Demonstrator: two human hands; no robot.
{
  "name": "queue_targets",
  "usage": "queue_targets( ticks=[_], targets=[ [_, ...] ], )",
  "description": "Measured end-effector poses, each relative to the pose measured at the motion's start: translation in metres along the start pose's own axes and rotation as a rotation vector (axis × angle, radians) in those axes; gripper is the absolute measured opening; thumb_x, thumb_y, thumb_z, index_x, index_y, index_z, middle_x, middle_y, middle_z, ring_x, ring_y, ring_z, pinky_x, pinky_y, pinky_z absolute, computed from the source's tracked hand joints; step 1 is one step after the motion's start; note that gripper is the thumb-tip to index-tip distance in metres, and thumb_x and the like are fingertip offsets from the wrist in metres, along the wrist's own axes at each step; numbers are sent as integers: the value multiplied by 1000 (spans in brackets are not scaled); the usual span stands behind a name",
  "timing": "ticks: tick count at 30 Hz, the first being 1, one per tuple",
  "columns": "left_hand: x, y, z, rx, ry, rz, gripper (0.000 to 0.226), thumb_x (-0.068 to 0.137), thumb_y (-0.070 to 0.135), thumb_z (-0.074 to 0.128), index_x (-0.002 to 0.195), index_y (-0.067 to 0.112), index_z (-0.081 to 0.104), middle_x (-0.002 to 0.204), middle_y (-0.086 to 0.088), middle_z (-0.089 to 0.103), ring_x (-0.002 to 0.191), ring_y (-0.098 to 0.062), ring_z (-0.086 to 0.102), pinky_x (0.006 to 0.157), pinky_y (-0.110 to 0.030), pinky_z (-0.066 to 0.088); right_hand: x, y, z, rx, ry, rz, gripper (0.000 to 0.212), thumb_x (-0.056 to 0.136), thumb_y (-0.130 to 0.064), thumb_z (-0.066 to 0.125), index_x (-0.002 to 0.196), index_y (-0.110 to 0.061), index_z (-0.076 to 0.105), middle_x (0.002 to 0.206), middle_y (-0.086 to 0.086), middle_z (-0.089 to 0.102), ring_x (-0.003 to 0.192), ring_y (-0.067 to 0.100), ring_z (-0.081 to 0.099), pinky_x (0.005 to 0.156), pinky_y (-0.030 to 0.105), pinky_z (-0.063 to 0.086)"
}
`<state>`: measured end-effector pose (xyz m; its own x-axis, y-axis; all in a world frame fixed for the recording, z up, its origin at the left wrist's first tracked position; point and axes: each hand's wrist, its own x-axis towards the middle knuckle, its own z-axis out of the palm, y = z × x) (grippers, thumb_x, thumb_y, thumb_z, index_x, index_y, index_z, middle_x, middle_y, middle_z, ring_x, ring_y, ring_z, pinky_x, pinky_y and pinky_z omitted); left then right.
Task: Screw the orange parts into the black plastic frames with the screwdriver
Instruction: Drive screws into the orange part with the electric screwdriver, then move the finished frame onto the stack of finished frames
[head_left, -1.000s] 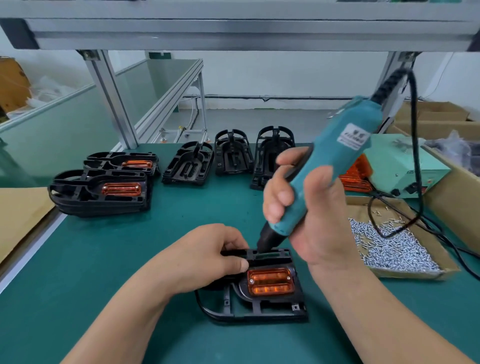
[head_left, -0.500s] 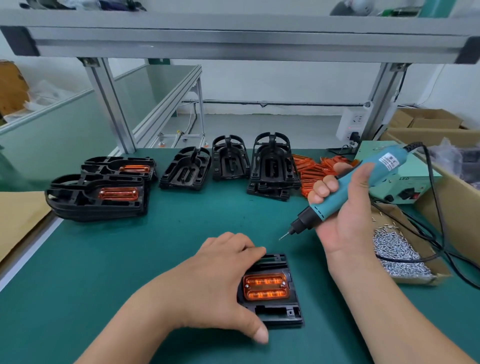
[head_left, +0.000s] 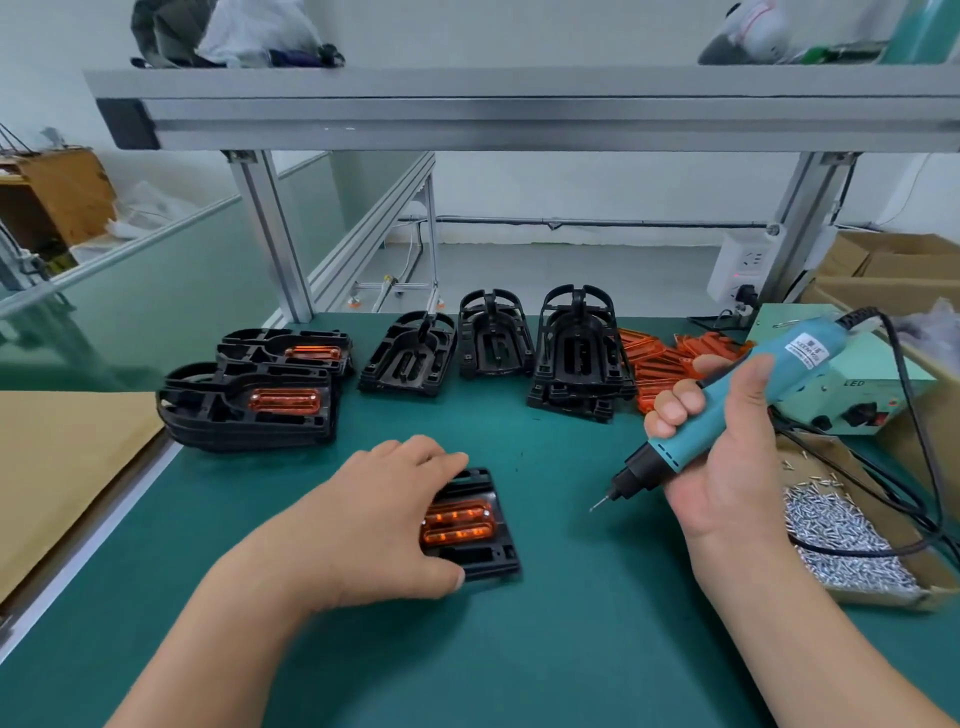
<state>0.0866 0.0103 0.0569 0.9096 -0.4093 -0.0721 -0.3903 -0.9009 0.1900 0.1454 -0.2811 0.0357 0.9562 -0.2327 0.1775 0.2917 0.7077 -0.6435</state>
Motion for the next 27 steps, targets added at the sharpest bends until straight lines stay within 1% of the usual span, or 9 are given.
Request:
queue_targets(
  ticks=[3, 6, 12, 16, 19, 21, 23, 25, 27],
  targets=[
    [-11, -25, -14, 30, -33, -123, 109, 72, 70, 63, 165, 34, 19, 156, 17, 28, 145, -9, 27, 122, -30, 21, 0, 1, 2, -11, 3, 5, 43, 91, -62, 65, 98, -19, 62, 72, -3, 44, 62, 12, 48, 57, 23, 45],
    [-22, -50, -25, 111, -82, -215, 108, 71, 69, 61, 165, 36, 17, 156, 18, 32, 146, -8, 27, 124, -35, 17, 0, 1, 2, -15, 7, 8, 42, 92, -61, 63, 98, -19, 62, 72, -3, 44, 62, 12, 48, 56, 22, 45],
    [-47, -95, -37, 145, -161, -382, 112, 65, 55, 63, 164, 40, 11, 161, 23, 22, 151, -3, 19, 127, -33, 10, -1, 0, 1, -6, -12, 5, 44, 92, -63, 65, 98, -20, 63, 73, -3, 45, 64, 12, 48, 58, 22, 46],
    [-57, -105, -34, 140, -203, -408, 108, 67, 47, 59, 163, 44, 9, 163, 25, 16, 152, -1, 14, 126, -32, 9, 1, 0, 2, 1, -5, 10, 44, 91, -63, 66, 98, -20, 64, 73, -3, 46, 63, 12, 49, 57, 23, 46],
    [-59, -104, -30, 133, -218, -396, 101, 72, 40, 58, 161, 50, 10, 164, 25, 12, 152, -3, 12, 124, -32, 13, 1, -1, 1, 4, -5, 12, 44, 91, -63, 67, 98, -20, 64, 73, -3, 47, 63, 12, 50, 57, 23, 47],
    [-59, -99, -27, 139, -215, -390, 100, 74, 43, 57, 161, 52, 9, 166, 20, 10, 154, -7, 11, 125, -34, 16, 1, -1, 0, 11, -4, 13, 44, 91, -63, 67, 99, -20, 65, 73, -2, 47, 64, 12, 50, 57, 23, 47],
    [-57, -91, -22, 119, -179, -358, 96, 74, 55, 54, 161, 51, 14, 166, 17, 12, 154, -9, 12, 125, -37, 18, 2, -2, -1, 14, -7, 13, 44, 91, -63, 68, 98, -20, 65, 74, -2, 47, 64, 12, 50, 57, 23, 48],
    [-54, -81, -17, 90, -102, -309, 91, 77, 69, 51, 160, 49, 21, 162, 19, 17, 152, -7, 14, 124, -35, 19, 2, -2, 0, 17, -10, 15, 45, 89, -64, 69, 98, -20, 66, 73, -3, 47, 63, 12, 51, 57, 23, 48],
    [-47, -70, -11, 41, -19, -244, 86, 80, 77, 48, 158, 46, 31, 154, 25, 24, 147, -1, 19, 122, -30, 21, 2, -1, 1, 23, -5, 20, 43, 91, -63, 67, 97, -20, 66, 73, -2, 47, 63, 12, 50, 56, 23, 48]
  ],
)
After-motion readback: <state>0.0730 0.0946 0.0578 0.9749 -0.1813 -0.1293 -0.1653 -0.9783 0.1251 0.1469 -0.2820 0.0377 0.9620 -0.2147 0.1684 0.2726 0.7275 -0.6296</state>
